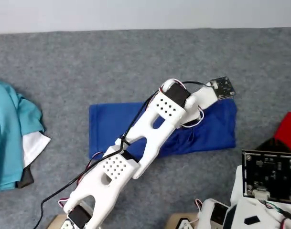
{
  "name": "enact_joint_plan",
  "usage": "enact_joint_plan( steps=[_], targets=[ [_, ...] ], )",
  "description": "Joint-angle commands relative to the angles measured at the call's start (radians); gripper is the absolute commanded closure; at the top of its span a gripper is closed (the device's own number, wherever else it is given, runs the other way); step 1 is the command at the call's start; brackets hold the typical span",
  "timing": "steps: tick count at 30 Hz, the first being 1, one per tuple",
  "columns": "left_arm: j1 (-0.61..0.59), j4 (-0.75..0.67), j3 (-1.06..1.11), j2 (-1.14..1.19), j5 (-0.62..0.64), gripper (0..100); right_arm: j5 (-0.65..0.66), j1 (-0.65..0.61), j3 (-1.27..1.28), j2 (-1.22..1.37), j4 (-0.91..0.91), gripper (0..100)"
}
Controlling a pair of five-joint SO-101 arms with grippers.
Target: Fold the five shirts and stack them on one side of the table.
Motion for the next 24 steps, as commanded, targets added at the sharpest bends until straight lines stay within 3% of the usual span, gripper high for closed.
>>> enact_joint_plan(
  steps=[1,9,14,19,24],
  targets=[
    [0.058,0.034,0.054,-0.164,0.009,100,0.012,0.012,0.000,-0.002,0.036,98.8],
    [0.199,0.006,0.343,-0.256,0.038,100,0.012,0.012,0.000,-0.002,0.036,98.8],
    [0.147,-0.087,0.435,-0.210,0.034,100,0.012,0.012,0.000,-0.002,0.036,98.8],
    [0.066,-0.109,0.429,-0.147,0.029,100,0.014,0.012,0.000,-0.002,0.036,98.8],
    [0.063,-0.109,0.432,-0.092,0.029,100,0.014,0.012,0.000,-0.002,0.036,98.8]
  ],
)
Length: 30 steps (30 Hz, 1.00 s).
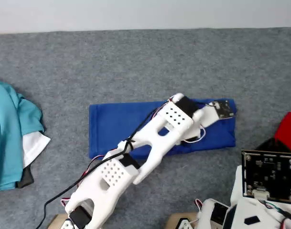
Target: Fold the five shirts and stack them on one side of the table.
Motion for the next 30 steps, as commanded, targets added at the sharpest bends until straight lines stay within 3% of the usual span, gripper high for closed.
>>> enact_joint_plan(
  steps=[1,7,14,23,26,30],
  targets=[
    [0.006,-0.014,-0.002,0.009,-0.003,100,0.011,0.012,0.000,-0.002,0.036,98.8],
    [0.009,-0.005,-0.028,0.014,-0.002,100,0.011,0.012,0.000,-0.002,0.036,98.8],
    [0.003,0.121,-0.189,-0.069,0.003,100,0.011,0.012,0.000,-0.002,0.036,98.7],
    [-0.003,0.124,-0.200,-0.196,0.034,100,0.011,0.012,0.000,-0.002,0.036,98.7],
    [-0.064,0.124,-0.200,-0.238,0.061,100,0.011,0.012,0.000,0.005,0.036,98.7],
    [-0.235,0.126,-0.177,-0.339,0.152,100,0.009,0.008,0.060,0.027,0.035,98.7]
  ],
)
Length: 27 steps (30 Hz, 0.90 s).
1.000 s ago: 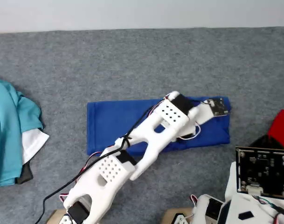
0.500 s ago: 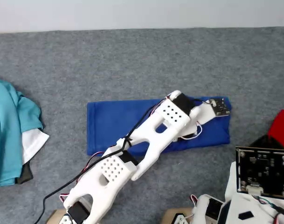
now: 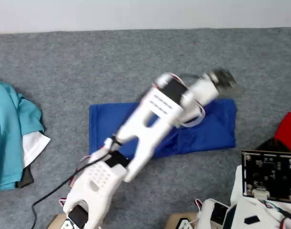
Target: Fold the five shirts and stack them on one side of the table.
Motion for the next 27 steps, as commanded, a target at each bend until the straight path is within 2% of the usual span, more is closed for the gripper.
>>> enact_joint_plan(
  steps=[1,7,11,19,24,27],
  targets=[
    [-0.172,0.032,0.007,-0.172,0.055,100,0.008,0.007,0.066,0.035,0.035,98.7],
    [-0.462,0.032,0.220,-0.460,0.057,100,0.002,-0.021,0.164,0.124,0.022,98.7],
    [-0.651,0.029,0.360,-0.669,0.057,100,-0.084,-0.180,0.176,0.234,0.018,98.8],
    [-1.020,0.028,0.599,-0.959,0.051,100,-0.348,-0.576,0.173,0.524,-0.082,98.7],
    [-1.201,0.028,0.719,-1.036,0.049,100,-0.416,-0.688,0.172,0.694,-0.168,98.3],
    [-1.269,0.028,0.777,-1.059,0.048,100,-0.468,-0.731,0.172,0.776,-0.231,98.3]
  ],
)
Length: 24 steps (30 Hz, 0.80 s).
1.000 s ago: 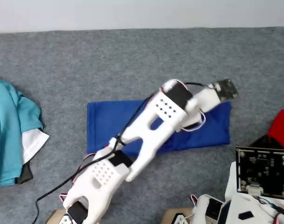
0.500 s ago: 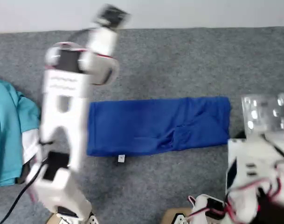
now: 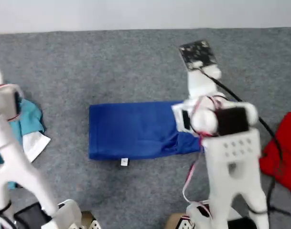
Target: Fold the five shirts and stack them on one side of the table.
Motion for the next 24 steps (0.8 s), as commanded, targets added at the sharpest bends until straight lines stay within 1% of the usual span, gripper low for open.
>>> enact_joint_plan(
  steps=[1,8,12,15,18,20,24],
  targets=[
    [-0.078,0.021,0.051,-0.057,-0.002,100,-0.058,-0.065,-0.006,0.076,-0.085,98.3],
    [-0.175,-0.028,0.133,-0.101,-0.002,100,-0.147,-0.225,-0.005,0.185,-0.335,98.3],
    [-0.196,-0.035,0.173,-0.126,-0.026,100,-0.341,-0.314,-0.011,0.278,-0.441,98.3],
    [-0.196,-0.046,0.214,-0.147,-0.043,100,-0.388,-0.381,-0.074,0.386,-0.455,98.3],
    [-0.226,-0.086,0.268,-0.183,-0.043,100,-0.448,-0.433,-0.184,0.518,-0.423,97.0],
    [-0.250,-0.117,0.308,-0.209,-0.043,100,-0.489,-0.464,-0.275,0.611,-0.377,90.9],
    [-0.288,-0.160,0.401,-0.259,-0.057,100,-0.562,-0.504,-0.486,0.791,-0.254,72.4]
  ],
)
